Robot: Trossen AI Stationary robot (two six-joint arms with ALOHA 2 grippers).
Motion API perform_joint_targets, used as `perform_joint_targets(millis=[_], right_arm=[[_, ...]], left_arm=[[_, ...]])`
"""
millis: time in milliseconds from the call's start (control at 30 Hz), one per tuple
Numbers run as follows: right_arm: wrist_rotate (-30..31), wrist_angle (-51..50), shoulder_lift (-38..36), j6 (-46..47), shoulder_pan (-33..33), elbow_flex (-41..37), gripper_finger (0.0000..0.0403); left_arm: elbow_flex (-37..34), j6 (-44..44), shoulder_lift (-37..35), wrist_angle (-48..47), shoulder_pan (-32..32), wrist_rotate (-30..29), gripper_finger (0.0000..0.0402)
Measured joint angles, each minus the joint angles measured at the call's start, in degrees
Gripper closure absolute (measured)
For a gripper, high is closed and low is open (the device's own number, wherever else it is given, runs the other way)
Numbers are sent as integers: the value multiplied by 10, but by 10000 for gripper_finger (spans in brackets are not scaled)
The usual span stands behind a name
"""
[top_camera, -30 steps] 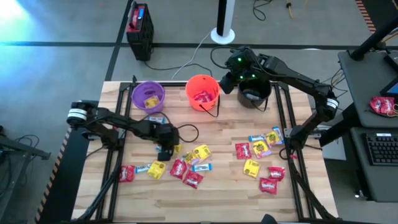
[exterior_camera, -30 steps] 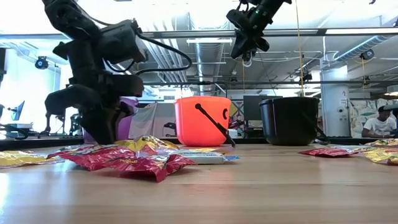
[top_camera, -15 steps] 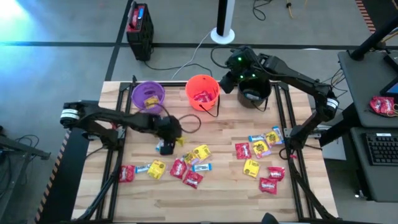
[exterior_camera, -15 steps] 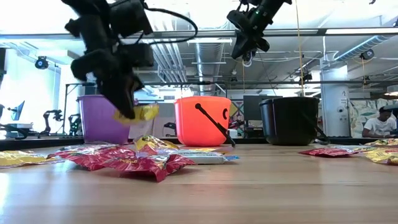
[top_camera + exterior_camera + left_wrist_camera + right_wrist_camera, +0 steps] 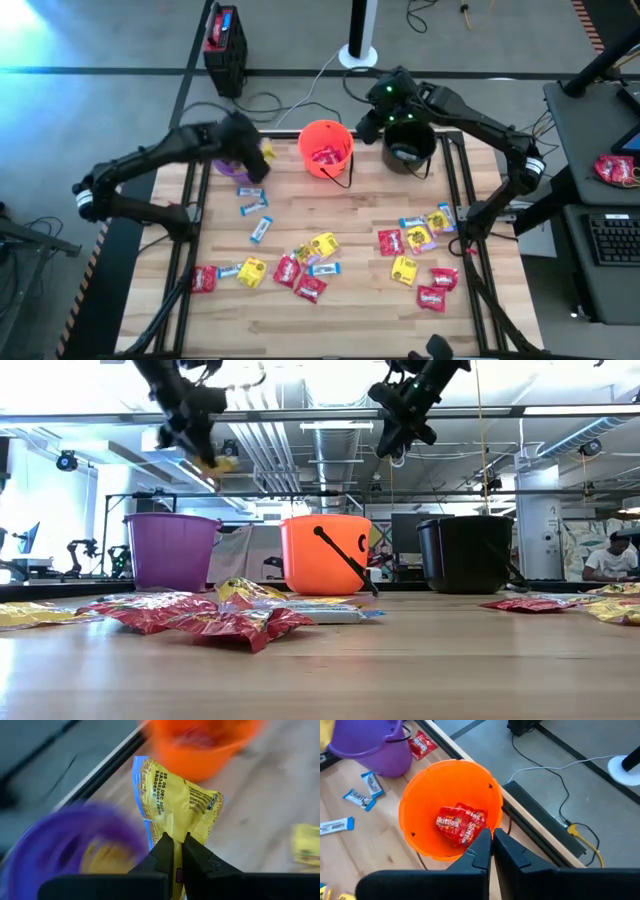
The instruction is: Sort candy by brand, put in halloween buckets
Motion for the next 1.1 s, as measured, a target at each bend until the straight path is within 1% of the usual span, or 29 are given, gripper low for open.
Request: perform_joint_targets(millis=[67,167,333,467,600,700,800,967,1100], right_arm=[[0,2,0,-6,-4,0,394],[-1,6,0,-15,-11,-1,394],[0,46,0,-22,-28,-11,394],[-1,100,2,-42,-46,-29,394],[-5,140,21,-49,-69,-30,394],[-35,167,39,-48,-86,-30,394],[-68,177,53,-38,-94,-30,394],[-81,176,63,-32,-97,-30,394],[-81,175,60,-30,-97,-30,394]], left_arm=[[0,-14,0,-39,41,0,400],[-15,-29,-3,-50,76,9,400],[-21,-48,-5,-28,81,11,400],[-14,-76,1,-33,86,1,400],[-15,-147,11,-70,110,-25,400],[-25,-169,29,-102,124,-32,400],[-27,-158,49,-89,123,-33,400],[-27,-169,80,-92,125,-87,378],[-27,-164,92,-93,125,-85,350]])
